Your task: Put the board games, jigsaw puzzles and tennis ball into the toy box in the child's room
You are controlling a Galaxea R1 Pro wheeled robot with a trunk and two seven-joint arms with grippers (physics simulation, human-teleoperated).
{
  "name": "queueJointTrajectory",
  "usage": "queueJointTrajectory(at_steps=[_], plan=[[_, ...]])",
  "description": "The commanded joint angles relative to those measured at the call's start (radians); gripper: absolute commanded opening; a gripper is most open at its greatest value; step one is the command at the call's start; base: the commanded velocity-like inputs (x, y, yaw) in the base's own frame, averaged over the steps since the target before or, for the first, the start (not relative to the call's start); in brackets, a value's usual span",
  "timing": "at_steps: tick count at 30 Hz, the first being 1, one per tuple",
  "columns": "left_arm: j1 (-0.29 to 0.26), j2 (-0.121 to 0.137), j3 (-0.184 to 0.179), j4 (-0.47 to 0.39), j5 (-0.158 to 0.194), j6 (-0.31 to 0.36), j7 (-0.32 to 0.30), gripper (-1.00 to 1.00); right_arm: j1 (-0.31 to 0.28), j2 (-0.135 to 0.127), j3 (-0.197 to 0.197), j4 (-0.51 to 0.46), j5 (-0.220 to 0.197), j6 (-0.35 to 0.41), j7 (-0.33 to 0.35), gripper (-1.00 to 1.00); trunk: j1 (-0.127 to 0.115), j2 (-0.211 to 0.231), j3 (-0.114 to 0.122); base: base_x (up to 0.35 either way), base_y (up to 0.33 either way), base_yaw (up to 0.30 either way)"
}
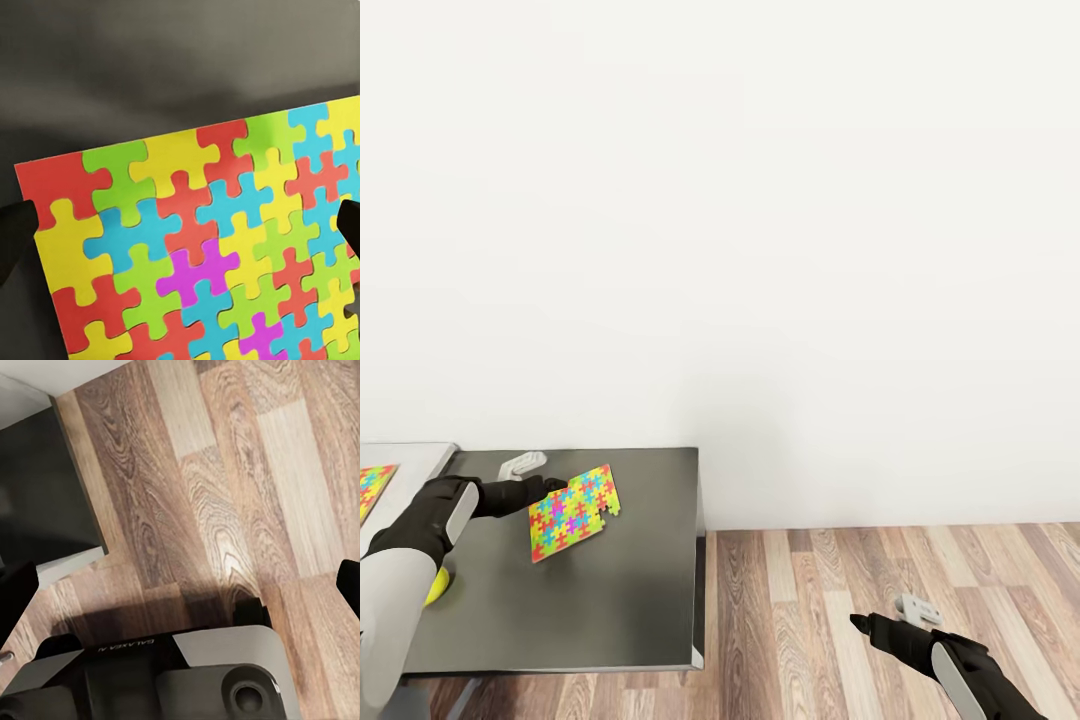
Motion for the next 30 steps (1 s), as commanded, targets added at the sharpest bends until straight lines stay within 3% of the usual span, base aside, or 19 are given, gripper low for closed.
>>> queueJointTrajectory(at_steps=[1,30], plan=[[-0.001,0.0,0.003,-0.001,0.007,0.009,0.001,1.0,-0.001,0.0,-0.003,-0.001,-0.002,0.006,0.003,1.0,0.001,-0.002,-0.002,0.0,0.0,0.0],[-0.001,-0.002,0.003,-0.001,0.006,0.009,0.007,1.0,-0.001,0.001,-0.002,-0.001,-0.002,0.006,0.004,1.0,0.001,-0.002,-0.004,0.0,0.009,0.0]])
